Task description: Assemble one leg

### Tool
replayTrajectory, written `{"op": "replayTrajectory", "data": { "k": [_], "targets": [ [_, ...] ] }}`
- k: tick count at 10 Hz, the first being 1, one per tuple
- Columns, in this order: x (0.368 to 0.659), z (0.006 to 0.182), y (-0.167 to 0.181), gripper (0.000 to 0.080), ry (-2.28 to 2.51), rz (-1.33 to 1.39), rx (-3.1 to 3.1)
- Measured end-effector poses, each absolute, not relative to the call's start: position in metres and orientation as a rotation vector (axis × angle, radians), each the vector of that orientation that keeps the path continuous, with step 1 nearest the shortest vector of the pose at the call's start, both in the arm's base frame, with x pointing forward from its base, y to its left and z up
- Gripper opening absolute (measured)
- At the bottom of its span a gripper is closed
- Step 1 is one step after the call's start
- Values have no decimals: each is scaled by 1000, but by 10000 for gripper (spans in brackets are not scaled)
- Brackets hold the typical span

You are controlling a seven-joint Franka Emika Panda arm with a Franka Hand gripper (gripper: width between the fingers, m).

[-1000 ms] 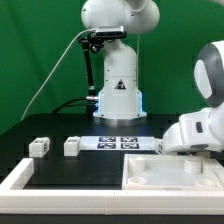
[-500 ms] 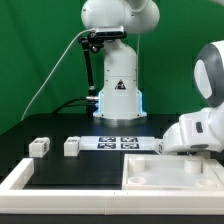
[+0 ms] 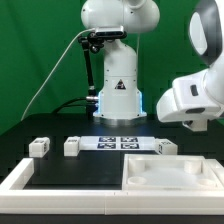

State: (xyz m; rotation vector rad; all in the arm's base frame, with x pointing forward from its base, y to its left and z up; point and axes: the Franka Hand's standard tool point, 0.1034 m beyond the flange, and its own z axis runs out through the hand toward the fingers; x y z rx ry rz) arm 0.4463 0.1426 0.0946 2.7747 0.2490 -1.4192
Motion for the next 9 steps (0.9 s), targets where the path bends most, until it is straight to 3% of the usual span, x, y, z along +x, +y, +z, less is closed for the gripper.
{"op": "replayTrajectory", "data": {
  "k": [2,5,6,9],
  "targets": [
    [450,90,145,290,249,-1365,2806],
    [470,75,142,290,295,-917,3031],
    [471,79,133,290,329,-874,3054],
    [523,100,127,290,390,-455,3160]
  ]
}}
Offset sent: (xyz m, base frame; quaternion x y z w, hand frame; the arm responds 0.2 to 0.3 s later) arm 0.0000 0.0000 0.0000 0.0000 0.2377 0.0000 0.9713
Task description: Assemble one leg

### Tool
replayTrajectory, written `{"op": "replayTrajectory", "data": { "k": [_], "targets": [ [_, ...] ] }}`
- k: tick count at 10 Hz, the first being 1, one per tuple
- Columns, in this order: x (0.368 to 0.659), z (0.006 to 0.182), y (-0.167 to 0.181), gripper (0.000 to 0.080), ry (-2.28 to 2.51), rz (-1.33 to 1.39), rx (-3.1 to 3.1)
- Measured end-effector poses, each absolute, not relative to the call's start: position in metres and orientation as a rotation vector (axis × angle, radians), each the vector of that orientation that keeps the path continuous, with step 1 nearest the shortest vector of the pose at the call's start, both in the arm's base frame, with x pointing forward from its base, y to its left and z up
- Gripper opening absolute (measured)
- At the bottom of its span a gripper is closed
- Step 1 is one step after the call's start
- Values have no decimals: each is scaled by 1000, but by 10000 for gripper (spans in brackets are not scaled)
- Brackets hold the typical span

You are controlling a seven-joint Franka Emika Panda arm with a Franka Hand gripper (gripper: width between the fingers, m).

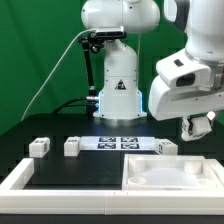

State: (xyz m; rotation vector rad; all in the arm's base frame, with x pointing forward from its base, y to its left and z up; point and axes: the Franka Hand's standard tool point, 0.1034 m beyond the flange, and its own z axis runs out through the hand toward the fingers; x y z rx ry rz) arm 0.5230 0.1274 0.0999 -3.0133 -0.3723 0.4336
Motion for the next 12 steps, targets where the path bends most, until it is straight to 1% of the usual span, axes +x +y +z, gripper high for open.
{"op": "replayTrajectory", "data": {
  "k": [3,4,5,6,7,8,9,12],
  "targets": [
    [529,99,125,291,-355,4,-3045],
    [530,97,124,291,-375,-100,-3040],
    [540,96,119,291,-461,-314,-3020],
    [549,97,111,291,-523,-440,-3006],
    [566,105,108,291,-546,-618,-2983],
    [574,109,107,291,-548,-704,-2969],
    [576,110,112,291,-562,-639,-2975],
    [577,110,112,291,-565,-647,-2974]
  ]
}}
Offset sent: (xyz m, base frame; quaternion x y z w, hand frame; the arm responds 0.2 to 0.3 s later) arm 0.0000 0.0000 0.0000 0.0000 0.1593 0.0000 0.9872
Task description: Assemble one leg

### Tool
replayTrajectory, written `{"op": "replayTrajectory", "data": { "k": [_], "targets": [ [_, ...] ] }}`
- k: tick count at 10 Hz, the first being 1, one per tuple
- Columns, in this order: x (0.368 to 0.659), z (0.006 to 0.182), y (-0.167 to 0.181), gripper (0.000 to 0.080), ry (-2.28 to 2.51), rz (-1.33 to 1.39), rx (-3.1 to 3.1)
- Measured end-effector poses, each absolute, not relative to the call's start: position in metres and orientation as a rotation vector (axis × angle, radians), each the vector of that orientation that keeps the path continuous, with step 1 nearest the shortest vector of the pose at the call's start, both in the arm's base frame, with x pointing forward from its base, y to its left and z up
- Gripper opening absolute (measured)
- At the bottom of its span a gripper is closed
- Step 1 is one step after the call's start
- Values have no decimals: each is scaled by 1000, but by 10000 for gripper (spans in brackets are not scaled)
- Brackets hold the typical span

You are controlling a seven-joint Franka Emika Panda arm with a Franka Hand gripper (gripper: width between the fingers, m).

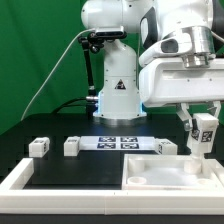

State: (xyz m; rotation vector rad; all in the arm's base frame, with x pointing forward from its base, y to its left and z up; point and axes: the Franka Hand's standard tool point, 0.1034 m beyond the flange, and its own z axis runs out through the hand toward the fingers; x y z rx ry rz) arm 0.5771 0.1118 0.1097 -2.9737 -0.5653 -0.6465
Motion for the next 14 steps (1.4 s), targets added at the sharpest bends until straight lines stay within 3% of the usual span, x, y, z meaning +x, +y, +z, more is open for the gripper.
{"op": "replayTrajectory", "data": {
  "k": [2,7,14],
  "targets": [
    [577,100,112,291,-577,-650,-2971],
    [619,93,114,291,-597,-674,-2959],
    [602,77,116,291,-585,-812,-2931]
  ]
}}
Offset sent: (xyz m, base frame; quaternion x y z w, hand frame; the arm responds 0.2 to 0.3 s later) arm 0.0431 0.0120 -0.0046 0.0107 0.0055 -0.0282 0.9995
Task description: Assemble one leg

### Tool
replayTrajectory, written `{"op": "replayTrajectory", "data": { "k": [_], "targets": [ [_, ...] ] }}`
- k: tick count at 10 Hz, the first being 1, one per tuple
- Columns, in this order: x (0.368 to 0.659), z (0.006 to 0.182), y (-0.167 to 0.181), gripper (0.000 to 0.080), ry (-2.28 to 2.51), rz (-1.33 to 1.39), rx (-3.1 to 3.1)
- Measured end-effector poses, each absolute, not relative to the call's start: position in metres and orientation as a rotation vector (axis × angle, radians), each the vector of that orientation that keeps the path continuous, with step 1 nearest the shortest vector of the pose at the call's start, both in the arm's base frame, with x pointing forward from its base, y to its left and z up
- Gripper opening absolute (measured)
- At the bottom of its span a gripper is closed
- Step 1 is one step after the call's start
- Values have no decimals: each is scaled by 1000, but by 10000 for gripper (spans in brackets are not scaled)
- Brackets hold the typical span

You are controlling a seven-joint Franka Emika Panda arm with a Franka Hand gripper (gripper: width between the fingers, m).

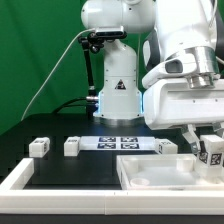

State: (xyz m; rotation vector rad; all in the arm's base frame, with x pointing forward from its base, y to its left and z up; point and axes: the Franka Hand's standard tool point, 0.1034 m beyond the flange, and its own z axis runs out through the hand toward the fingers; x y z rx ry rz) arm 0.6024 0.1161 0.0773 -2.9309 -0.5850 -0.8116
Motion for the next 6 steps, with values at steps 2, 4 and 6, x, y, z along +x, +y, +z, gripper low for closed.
{"op": "replayTrajectory", "data": {
  "k": [2,4,6],
  "targets": [
    [596,73,110,291,-567,-875,-2923],
    [596,73,110,319,-569,-871,-2924],
    [596,73,110,495,-569,-871,-2924]
  ]
}}
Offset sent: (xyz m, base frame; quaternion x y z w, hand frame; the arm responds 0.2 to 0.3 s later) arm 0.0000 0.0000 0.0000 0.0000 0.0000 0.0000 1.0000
